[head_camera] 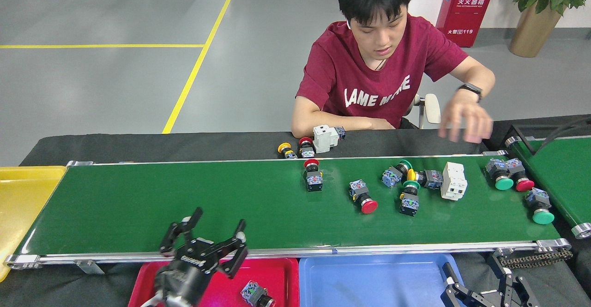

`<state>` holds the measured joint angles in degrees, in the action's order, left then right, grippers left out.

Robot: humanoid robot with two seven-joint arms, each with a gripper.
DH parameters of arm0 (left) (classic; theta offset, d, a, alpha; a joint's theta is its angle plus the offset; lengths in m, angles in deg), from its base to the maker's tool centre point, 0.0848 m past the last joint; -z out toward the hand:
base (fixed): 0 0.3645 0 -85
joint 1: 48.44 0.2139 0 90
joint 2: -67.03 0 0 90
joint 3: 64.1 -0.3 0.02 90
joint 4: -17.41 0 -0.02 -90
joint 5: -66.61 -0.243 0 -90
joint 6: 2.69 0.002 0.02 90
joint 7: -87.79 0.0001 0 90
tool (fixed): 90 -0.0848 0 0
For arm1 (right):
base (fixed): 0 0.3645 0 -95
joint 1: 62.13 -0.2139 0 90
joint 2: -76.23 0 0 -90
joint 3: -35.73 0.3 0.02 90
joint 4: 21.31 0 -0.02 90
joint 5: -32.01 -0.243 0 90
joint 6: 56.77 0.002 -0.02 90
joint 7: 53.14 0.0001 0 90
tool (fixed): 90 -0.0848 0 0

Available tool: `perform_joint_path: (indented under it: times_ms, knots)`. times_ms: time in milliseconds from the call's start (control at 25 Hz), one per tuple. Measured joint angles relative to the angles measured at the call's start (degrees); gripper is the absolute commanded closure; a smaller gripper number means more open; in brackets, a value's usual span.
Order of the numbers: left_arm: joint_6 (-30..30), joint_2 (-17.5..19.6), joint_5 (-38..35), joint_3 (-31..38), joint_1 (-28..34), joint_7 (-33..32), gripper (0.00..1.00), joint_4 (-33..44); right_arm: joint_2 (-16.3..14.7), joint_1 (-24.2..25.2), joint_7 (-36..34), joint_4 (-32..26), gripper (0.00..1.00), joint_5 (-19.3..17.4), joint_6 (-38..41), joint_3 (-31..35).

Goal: Pick switch part from conveyor to tray

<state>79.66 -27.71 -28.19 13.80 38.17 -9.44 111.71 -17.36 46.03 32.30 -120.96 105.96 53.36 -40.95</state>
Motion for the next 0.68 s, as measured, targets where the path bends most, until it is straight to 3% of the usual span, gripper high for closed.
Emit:
perform_joint_path:
  times_ms: [200,401,521,681]
  knots:
    - [6.73,-2.74,-2.84,-5.83,-9.03,-0.46,0.0,-13.94,0.85,-0.91,-0.21,0.26,0.02,0.01,0.2,-0.06]
    - [11.91,-2.88,-2.79,-7.75,-14.63,-0.5,0.0,-21.96,3.55,-8.54,4.27,3.15,0.03,0.51,-1.62,-4.26]
    - [12.47,-2.88,-2.61,-7.67,-15.6,-0.5,0.0,-24.69,3.85,-13.46,5.81,6.57,0.03,1.99,-6.25,-10.81]
    - [12.76,-2.88,-2.36,-7.66,-17.29,-0.53,0.0,-28.33,3.87,-22.16,6.26,15.83,0.03,3.95,-16.68,-21.61]
